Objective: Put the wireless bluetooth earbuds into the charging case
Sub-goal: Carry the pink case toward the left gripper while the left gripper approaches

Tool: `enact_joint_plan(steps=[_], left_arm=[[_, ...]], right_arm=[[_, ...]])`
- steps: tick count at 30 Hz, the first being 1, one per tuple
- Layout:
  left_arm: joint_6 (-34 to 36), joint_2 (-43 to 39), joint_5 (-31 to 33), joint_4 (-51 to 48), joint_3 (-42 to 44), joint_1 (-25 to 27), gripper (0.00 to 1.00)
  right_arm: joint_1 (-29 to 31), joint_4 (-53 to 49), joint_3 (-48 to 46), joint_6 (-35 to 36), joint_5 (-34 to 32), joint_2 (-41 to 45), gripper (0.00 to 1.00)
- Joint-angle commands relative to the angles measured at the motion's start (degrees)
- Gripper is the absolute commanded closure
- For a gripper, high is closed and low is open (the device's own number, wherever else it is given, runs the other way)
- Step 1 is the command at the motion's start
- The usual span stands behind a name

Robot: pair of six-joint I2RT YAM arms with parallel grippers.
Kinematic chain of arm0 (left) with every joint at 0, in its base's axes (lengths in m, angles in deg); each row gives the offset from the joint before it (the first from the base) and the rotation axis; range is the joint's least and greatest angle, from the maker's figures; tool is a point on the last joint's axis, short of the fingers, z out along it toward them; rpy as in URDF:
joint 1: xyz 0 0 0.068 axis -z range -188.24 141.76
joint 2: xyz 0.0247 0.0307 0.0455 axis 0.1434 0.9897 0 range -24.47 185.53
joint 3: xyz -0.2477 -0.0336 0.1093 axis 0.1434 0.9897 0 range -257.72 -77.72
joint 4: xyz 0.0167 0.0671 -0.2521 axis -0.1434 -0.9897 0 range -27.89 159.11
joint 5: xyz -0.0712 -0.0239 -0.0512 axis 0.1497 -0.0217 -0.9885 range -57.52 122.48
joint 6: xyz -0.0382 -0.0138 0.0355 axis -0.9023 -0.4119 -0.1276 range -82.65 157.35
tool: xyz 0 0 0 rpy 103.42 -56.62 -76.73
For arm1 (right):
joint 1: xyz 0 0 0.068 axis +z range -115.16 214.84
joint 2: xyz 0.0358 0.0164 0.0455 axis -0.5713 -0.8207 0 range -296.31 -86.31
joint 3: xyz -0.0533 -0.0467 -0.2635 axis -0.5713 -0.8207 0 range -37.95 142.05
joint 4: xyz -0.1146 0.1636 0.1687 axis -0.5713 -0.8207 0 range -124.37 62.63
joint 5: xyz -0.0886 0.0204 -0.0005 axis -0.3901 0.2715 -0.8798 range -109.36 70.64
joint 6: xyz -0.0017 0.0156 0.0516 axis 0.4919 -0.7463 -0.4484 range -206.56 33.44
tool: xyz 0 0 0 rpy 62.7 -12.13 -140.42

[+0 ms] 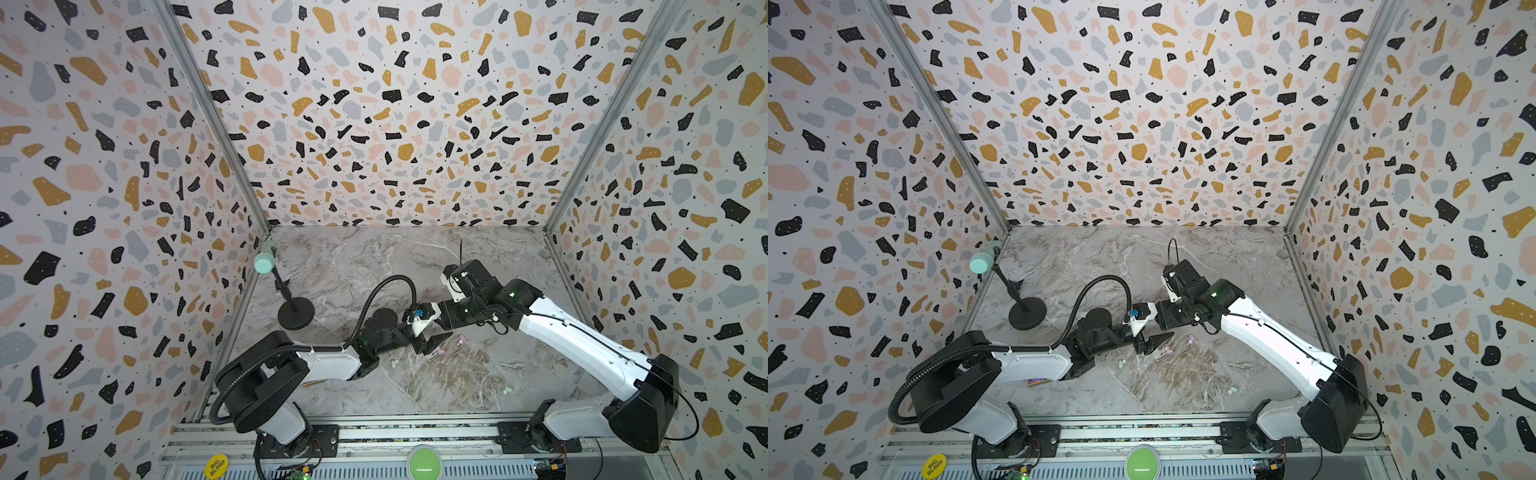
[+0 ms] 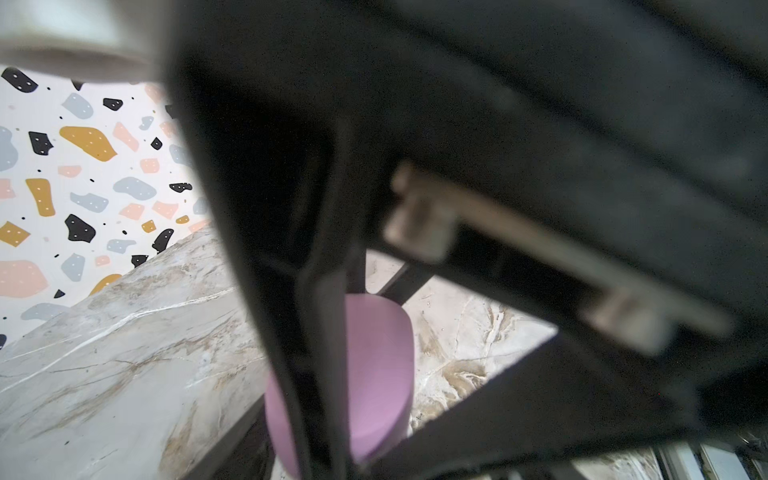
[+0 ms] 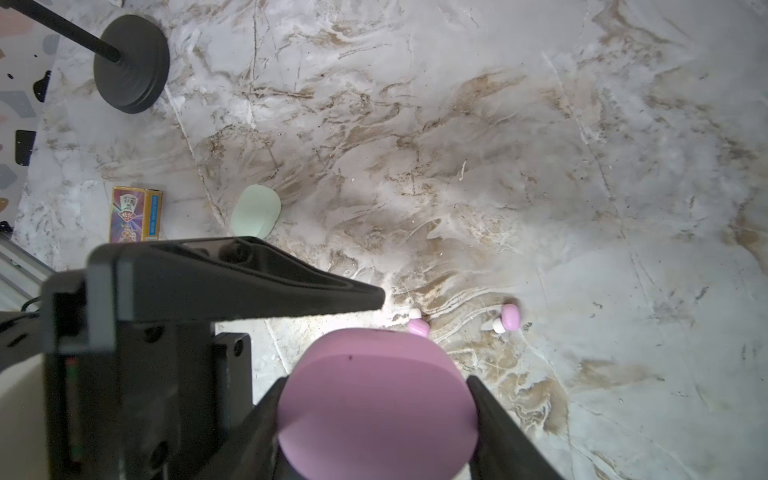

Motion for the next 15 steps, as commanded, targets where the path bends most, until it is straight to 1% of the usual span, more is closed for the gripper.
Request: enact_joint_plan(steps=[1, 15], left_arm=[[0.8, 0.1, -0.6, 4.2, -1.5, 0.3, 0.25], [1.0, 0.0, 0.0, 4.8, -1.1, 0.4, 0.4]], right_arm=[[0.5, 0.4, 2.2, -0.7, 0.7, 0.4, 0.43], [0.9, 1.0, 2.9, -1.1, 1.2, 0.3, 0.43]])
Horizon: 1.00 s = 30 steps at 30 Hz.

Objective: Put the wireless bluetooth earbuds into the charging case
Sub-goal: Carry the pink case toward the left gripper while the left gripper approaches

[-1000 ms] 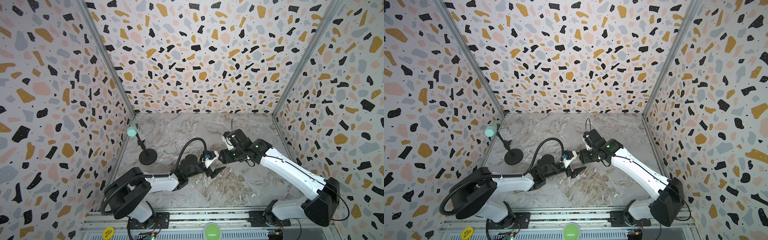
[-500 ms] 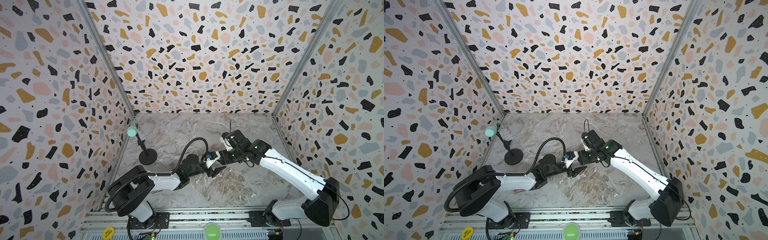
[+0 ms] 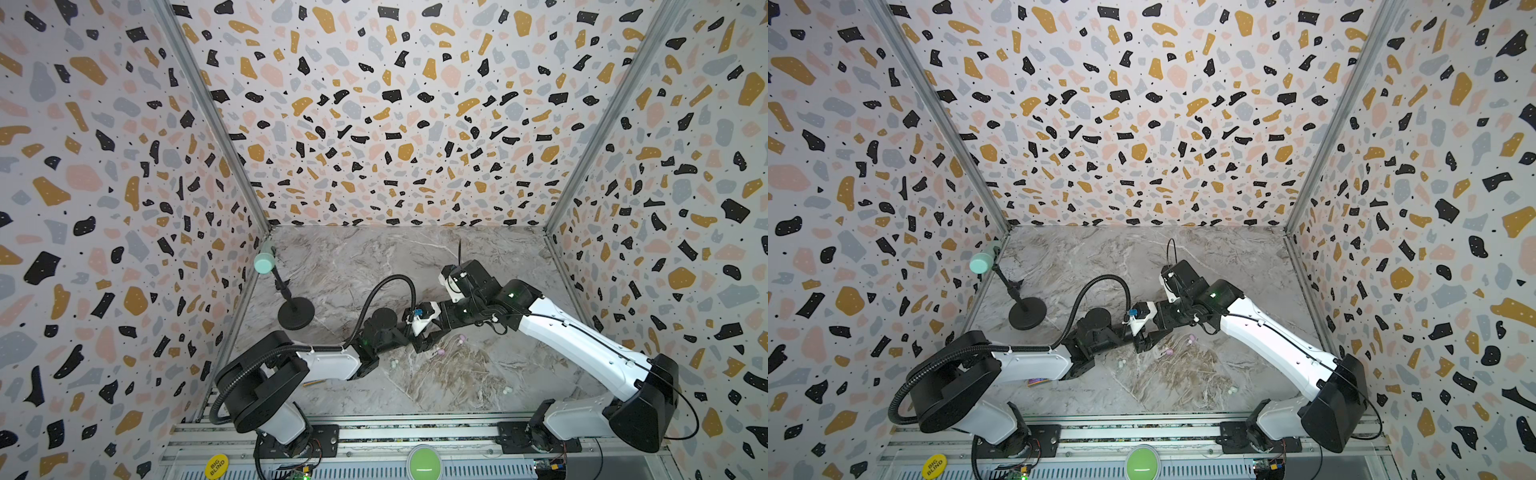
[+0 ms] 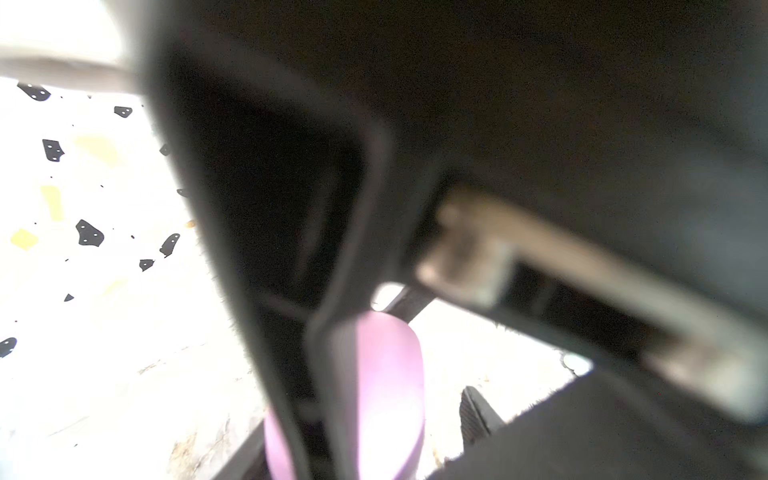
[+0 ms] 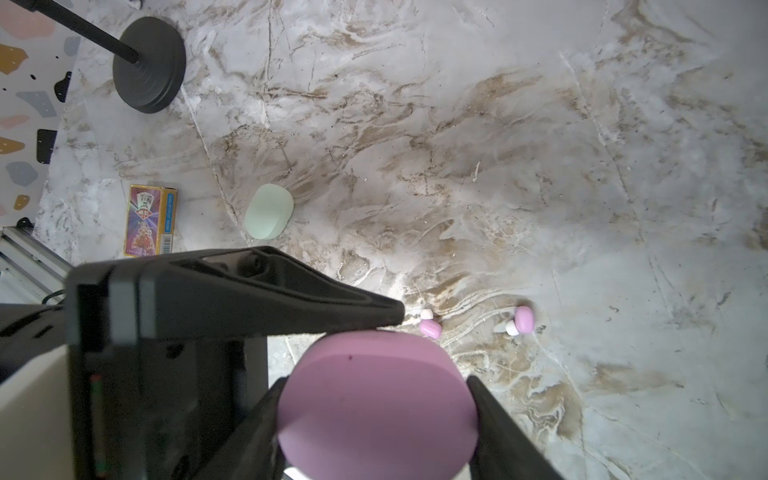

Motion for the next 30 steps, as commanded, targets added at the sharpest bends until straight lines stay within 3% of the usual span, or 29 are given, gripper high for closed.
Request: enact_joint_plan(steps=[1, 30], left_arm=[[0.9, 0.0, -0.6, 4.2, -1.1, 0.4, 0.41], [1.4, 0.3, -2.0, 3.0, -1.9, 0.5, 0.6]], right_arm=[[0.4, 0.6, 2.6, -0.5, 0.3, 0.3, 0.44], [0.7, 1.7, 2.5, -1.0, 1.0, 0.5, 0.44]])
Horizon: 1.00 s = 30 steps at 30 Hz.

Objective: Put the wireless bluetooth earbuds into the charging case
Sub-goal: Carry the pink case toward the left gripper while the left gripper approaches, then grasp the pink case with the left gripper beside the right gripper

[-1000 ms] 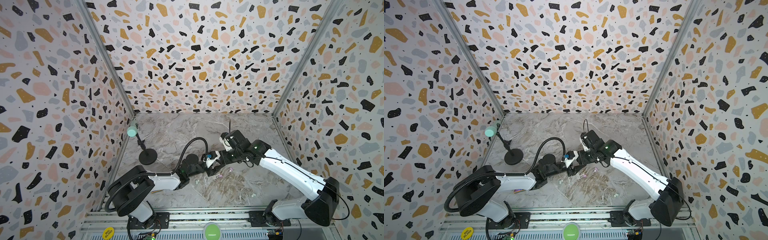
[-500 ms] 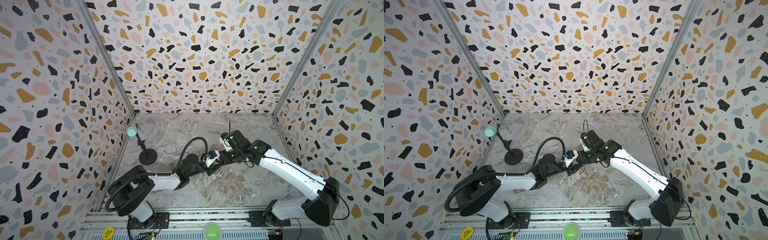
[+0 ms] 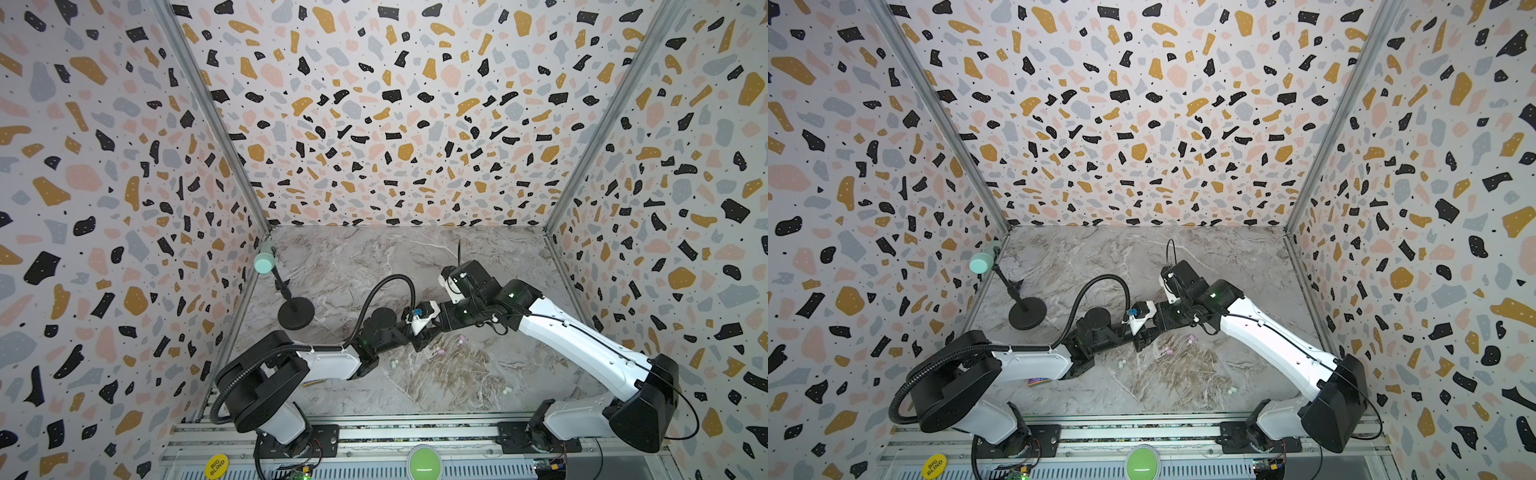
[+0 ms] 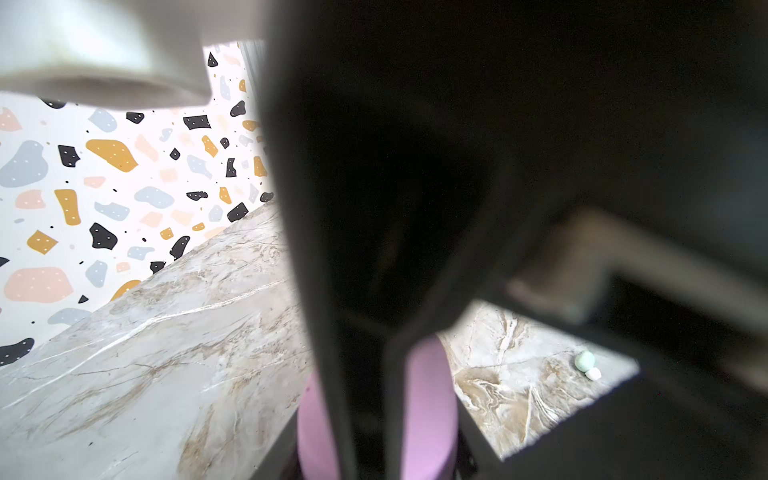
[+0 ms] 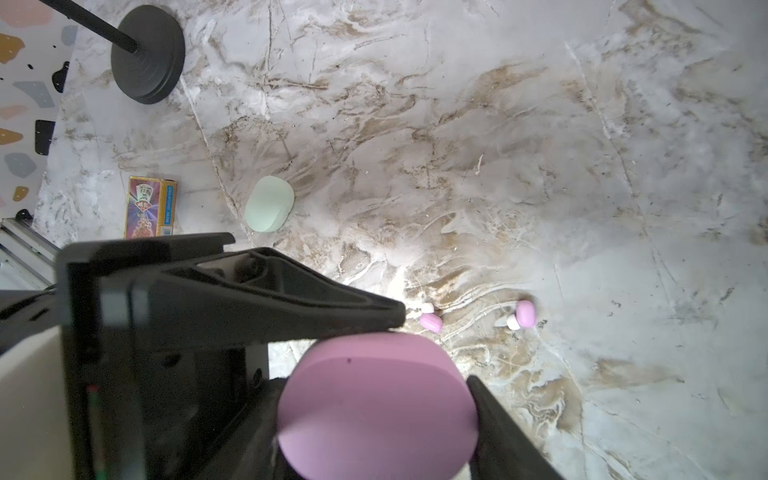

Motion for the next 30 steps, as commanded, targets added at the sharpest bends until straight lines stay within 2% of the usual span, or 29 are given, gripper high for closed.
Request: enact_joint_plan(steps=[1, 6, 18, 30], left_arm=[[1.4, 0.2, -2.4, 2.7, -1.9, 0.6, 0.61], [1.6, 0.0, -2.6, 2.3, -2.1, 0.6, 0.66], [1.7, -0.8, -2.9, 1.6, -1.4, 0.6, 0.74], [0.8, -3.3, -0.7, 0.7, 1.8, 0.6, 0.79]], right_arm=[[0.5, 2.4, 2.4, -0.8, 0.6, 0.5, 0.44], [0.5, 2.7, 2.3, -1.0, 0.8, 0.6, 0.43], [-0.1, 3.0, 2.0, -2.1, 0.8, 2.2, 0.23], [-2.3, 0.6, 1.2, -1.3, 2.0, 6.1, 0.15]])
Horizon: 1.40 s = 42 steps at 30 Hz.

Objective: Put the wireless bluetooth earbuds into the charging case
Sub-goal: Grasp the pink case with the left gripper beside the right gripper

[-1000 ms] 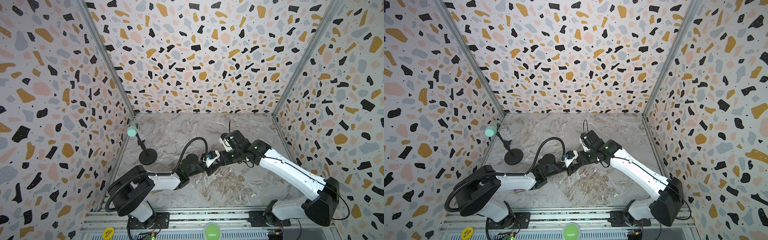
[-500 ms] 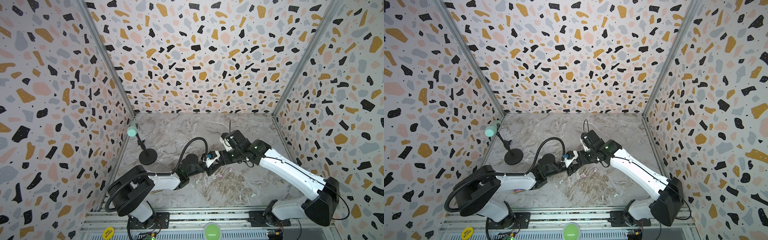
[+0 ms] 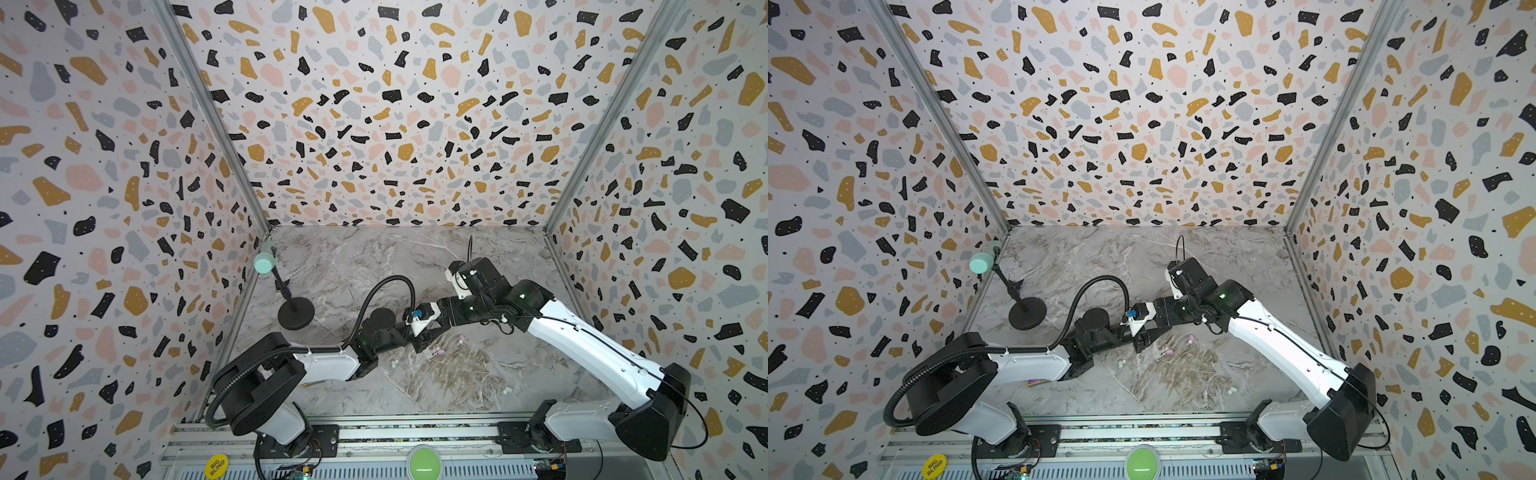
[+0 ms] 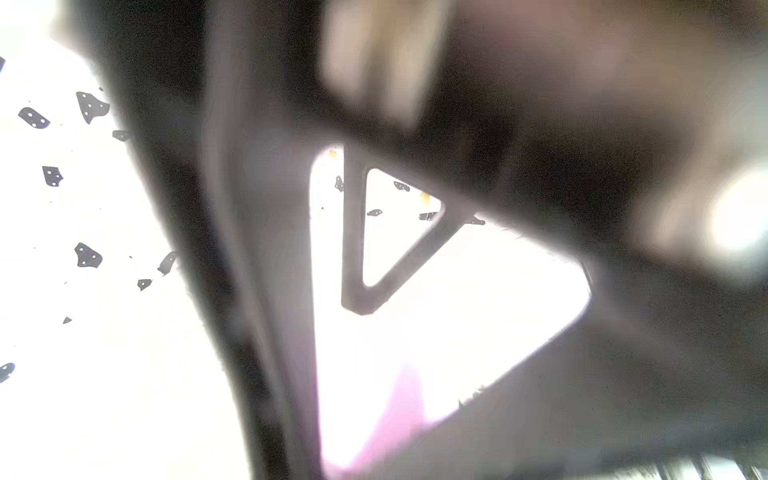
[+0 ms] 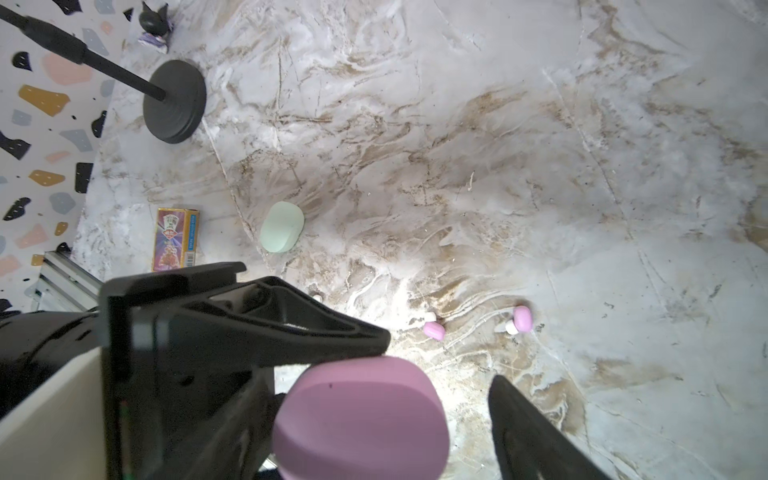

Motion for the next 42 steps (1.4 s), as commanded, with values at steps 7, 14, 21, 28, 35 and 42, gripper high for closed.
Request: enact_joint_plan(steps=[7, 14, 21, 28, 35, 42], left_arm=[[0.2, -4.7, 2.9, -1.3, 3.1, 0.3, 0.81], [-0.5, -9.5, 0.0, -11.2, 1.5, 0.2, 0.83], [1.2, -11.2, -6.4, -24.0, -2.5, 0.2, 0.84], [1.0, -12.1, -9.2, -24.9, -2.6, 0.2, 0.84], [1.0, -12.3, -10.4, -24.1, -2.5, 0.2, 0.85], [0.9, -12.8, -10.9, -23.3, -2.0, 0.2, 0.85]], right_arm=[[-1.6, -3.6, 0.7, 3.0, 1.3, 5.7, 0.13], [-2.7, -2.5, -2.7, 14.0, 0.7, 11.9, 0.13], [-2.4, 10.8, -14.8, 27.6, 3.8, 25.7, 0.17], [-1.4, 15.6, -20.9, 33.8, 8.9, 27.7, 0.19], [4.8, 17.4, -22.6, 35.0, 5.4, 23.9, 0.21], [6.2, 18.4, -24.0, 34.5, 2.6, 22.2, 0.23]])
